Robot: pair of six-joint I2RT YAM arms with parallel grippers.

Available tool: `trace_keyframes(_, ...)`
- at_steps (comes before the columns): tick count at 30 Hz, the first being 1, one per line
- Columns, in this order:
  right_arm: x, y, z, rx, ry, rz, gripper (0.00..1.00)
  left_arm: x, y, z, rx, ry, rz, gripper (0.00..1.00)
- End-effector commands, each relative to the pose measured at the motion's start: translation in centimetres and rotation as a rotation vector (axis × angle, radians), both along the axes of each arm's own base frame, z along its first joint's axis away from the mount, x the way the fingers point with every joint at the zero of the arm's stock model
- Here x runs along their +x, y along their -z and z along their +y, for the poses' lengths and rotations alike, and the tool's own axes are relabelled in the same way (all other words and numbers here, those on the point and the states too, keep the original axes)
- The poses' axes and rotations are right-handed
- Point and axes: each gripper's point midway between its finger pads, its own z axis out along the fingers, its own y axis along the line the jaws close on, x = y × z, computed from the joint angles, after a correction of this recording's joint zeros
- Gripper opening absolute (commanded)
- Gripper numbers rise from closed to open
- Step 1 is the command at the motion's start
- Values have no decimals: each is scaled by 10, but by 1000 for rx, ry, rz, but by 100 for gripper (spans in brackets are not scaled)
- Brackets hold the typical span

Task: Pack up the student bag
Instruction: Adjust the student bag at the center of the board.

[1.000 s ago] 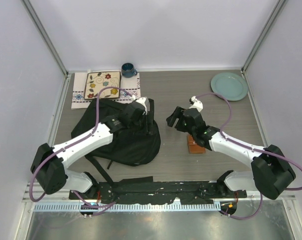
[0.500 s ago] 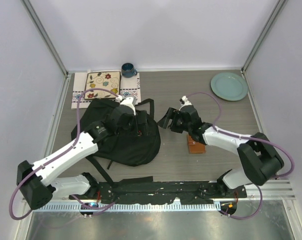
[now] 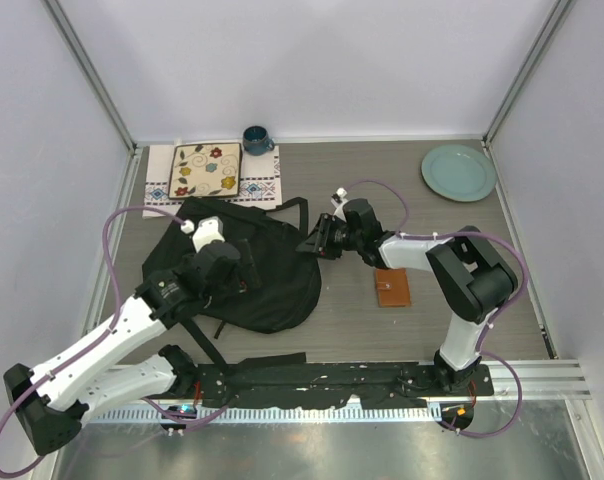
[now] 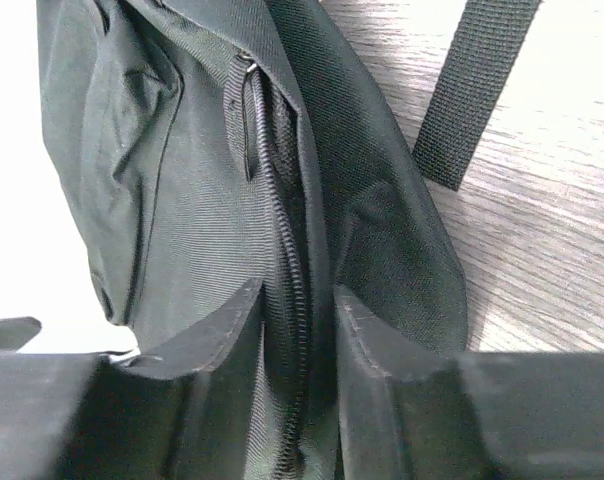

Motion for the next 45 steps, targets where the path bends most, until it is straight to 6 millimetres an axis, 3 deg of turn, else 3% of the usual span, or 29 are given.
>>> trace_keyframes(1,9,-28,-3,111,-4,-59,28,-12,17,20,-17,-106,32,100)
trace_keyframes(2,11,-30,-8,117,14,-61,12,-13,21,21,-17,-109,36,99)
trace_keyframes(3,12,-37,-11,135,22,-82,6,-12,21,21,-23,-111,30,100)
trace_keyframes(4,12,-31,-22,130,55,-60,1,-11,22,21,-23,-112,26,100)
trace_keyframes(9,11,-26,-70,65,265,-92,1,-6,32,14,-10,-102,38,100)
trace_keyframes(10,-2,-23,-83,42,304,-86,1,-5,36,13,1,-100,52,99)
trace_keyframes(12,-6,-15,-109,4,442,-74,0,-3,38,7,-8,-90,57,100)
trace_keyframes(13,-22,5,-129,-34,517,-37,1,-2,40,5,-3,-88,64,99)
trace_keyframes(14,-28,-12,-138,18,570,-77,1,-1,41,3,-3,-80,66,100)
trace_keyframes(15,-37,-12,-144,49,606,-68,1,1,41,1,-8,-73,61,99)
trace_keyframes(16,-46,6,-165,6,697,-43,1,2,43,0,-1,-73,68,100)
trace_keyframes(17,-53,-4,-163,43,697,-60,1,2,43,-1,1,-70,68,99)
trace_keyframes(19,-66,8,-167,15,740,-30,1,4,47,-4,3,-68,75,99)
trace_keyframes(20,-77,2,-155,20,711,-47,1,5,48,-4,3,-71,76,100)
trace_keyframes(22,-87,12,-162,-8,786,-25,1,4,51,-4,0,-86,94,99)
trace_keyframes(24,-97,12,-145,54,752,-12,1,-1,57,-4,-27,-114,128,100)
trace_keyframes(27,-98,17,-124,3,689,14,1,-7,71,-6,-92,-143,143,100)
trace_keyframes(28,-98,18,-117,-11,664,22,1,-12,84,-4,-109,-164,164,100)
trace_keyframes(29,-99,16,-106,3,623,30,0,-8,81,-8,-159,-172,132,99)
trace_keyframes(31,-102,21,-89,-4,570,36,1,-10,94,-4,-176,-194,133,100)
trace_keyframes(35,-106,12,-65,11,479,12,1,4,92,-3,-182,-181,66,100)
trace_keyframes(38,-114,4,-59,-1,411,-33,1,20,86,2,-132,-147,40,100)
trace_keyframes(41,-122,-8,-58,-19,329,-89,17,43,84,8,-124,-109,34,100)
trace_keyframes(42,-124,-8,-61,-43,322,-97,30,54,84,17,-132,-128,29,100)
trace_keyframes(43,-124,-20,-65,-35,324,-125,39,64,82,16,-149,-116,12,100)
trace_keyframes(44,-125,-20,-71,-84,308,-153,57,67,82,10,-150,-42,15,99)
trace_keyframes(45,-117,-26,-82,-122,352,-195,63,78,75,13,-153,-34,-6,100)
